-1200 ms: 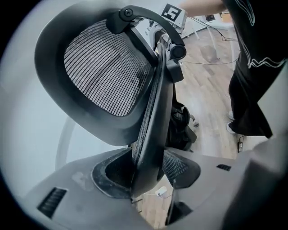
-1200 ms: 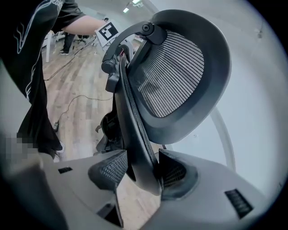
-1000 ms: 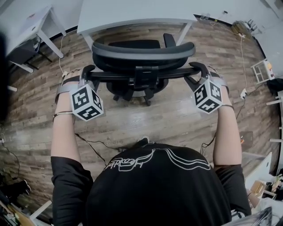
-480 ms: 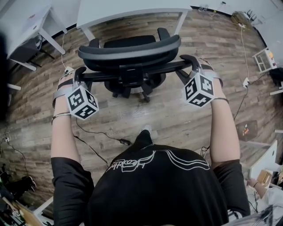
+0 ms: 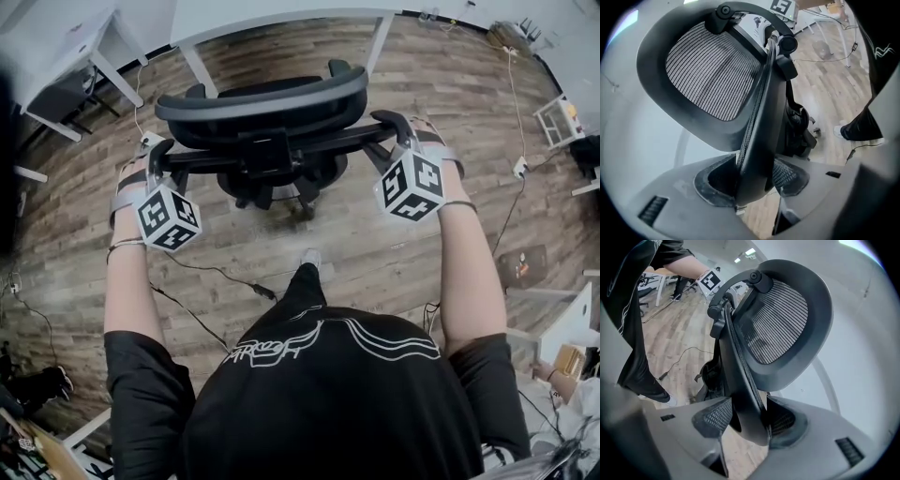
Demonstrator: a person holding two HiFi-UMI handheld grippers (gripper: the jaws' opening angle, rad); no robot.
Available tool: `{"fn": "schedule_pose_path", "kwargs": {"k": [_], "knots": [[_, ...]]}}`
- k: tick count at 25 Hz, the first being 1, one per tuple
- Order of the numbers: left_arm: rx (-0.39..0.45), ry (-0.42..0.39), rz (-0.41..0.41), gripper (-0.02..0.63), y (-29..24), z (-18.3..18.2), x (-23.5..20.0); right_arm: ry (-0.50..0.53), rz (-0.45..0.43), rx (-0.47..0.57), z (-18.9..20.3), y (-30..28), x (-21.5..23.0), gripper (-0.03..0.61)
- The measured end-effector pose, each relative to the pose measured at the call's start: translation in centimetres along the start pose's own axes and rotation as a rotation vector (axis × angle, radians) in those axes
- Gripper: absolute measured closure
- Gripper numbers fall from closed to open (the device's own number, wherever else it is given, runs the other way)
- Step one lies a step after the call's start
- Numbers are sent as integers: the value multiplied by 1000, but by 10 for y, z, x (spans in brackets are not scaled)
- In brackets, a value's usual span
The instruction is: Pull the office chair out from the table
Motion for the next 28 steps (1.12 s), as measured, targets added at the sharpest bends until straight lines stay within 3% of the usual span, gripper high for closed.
{"fn": "schedule_pose_path", "kwargs": {"k": [5,9,16,18,21,24,25,28], "knots": [[28,4,-61,423,25,6,17,-10,58,42,-5,15,-22,332],[99,18,-119,414,37,6,22,0,110,38,-7,22,-29,328],[247,211,-261,322,67,17,24,-88,234,100,-10,66,-30,305],[269,314,-279,319,89,29,26,-197,223,184,-25,94,-32,307],[362,555,-276,321,141,31,29,-401,133,303,-45,140,-50,307],[558,849,-201,327,203,2,49,-533,52,399,-59,183,-82,308],[634,941,-171,357,224,-11,55,-570,37,435,-64,197,-92,308],[806,1115,-114,441,278,-52,66,-709,-55,562,-81,230,-119,312]]}}
Point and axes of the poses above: the fingertips, and each gripper's own axes: y backward along the fingers, x to its right, z out of its underside, the point moved 1 cm from there along y, backward along the fingers, and after that the axes turned 13 degrees about -y, right-handed, at the moved point
